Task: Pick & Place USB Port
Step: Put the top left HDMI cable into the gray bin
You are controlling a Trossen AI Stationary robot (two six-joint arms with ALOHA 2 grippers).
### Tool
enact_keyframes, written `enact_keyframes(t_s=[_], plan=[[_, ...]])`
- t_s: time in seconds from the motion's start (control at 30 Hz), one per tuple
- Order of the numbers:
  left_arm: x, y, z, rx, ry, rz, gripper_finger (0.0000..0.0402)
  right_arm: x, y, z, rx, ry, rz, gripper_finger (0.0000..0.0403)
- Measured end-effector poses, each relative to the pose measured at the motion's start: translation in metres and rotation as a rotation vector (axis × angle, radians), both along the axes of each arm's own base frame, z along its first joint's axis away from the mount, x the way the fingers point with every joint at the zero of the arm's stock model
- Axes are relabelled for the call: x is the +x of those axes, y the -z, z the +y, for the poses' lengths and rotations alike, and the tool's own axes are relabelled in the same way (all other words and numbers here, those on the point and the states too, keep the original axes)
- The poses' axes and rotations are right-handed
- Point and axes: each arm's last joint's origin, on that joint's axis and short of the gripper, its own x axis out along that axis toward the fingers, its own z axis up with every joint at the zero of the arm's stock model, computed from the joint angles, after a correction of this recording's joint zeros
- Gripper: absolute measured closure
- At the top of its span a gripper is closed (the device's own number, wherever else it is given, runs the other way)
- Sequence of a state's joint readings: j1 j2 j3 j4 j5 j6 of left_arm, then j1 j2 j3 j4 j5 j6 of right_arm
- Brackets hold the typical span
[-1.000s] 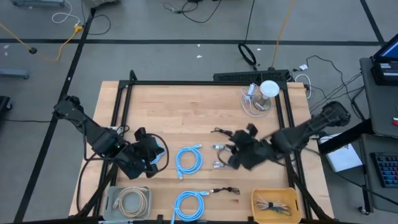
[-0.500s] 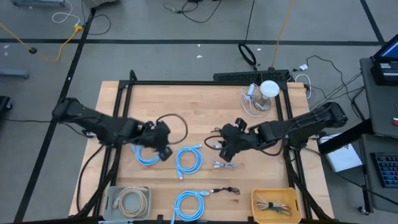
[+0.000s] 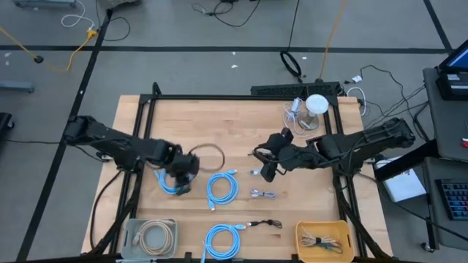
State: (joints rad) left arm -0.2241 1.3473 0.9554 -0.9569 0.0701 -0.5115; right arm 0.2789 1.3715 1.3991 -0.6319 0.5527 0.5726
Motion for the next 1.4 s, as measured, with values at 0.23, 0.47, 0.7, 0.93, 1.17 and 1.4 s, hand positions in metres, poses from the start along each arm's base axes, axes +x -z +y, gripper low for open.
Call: enact_keyframes(t_s=[0.23, 0.47, 0.7, 0.93, 1.17, 1.4], plan=[[-0.031, 0.000, -0.042, 0.236, 0.312, 0.083, 0.0238, 0.000, -0.002, -0.008, -0.008, 0.021, -0.003, 0.0232], [-0.030, 0.010, -0.052, 0.202, 0.256, 0.017, 0.0238, 0.003, -0.003, -0.017, -0.018, 0.038, -0.017, 0.0231], [-0.038, 0.024, -0.055, 0.193, 0.216, 0.048, 0.0206, 0.004, -0.004, -0.017, -0.017, 0.037, -0.021, 0.0229], [-0.044, 0.042, -0.053, 0.196, 0.230, 0.054, 0.0204, 0.004, -0.004, -0.018, -0.016, 0.037, -0.021, 0.0230], [-0.051, 0.067, -0.050, 0.155, 0.226, 0.070, 0.0214, 0.004, -0.003, -0.017, 0.011, 0.045, -0.028, 0.0231], [-0.056, 0.084, -0.049, 0.118, 0.228, 0.087, 0.0215, 0.004, -0.003, -0.017, 0.030, 0.044, -0.032, 0.0232]])
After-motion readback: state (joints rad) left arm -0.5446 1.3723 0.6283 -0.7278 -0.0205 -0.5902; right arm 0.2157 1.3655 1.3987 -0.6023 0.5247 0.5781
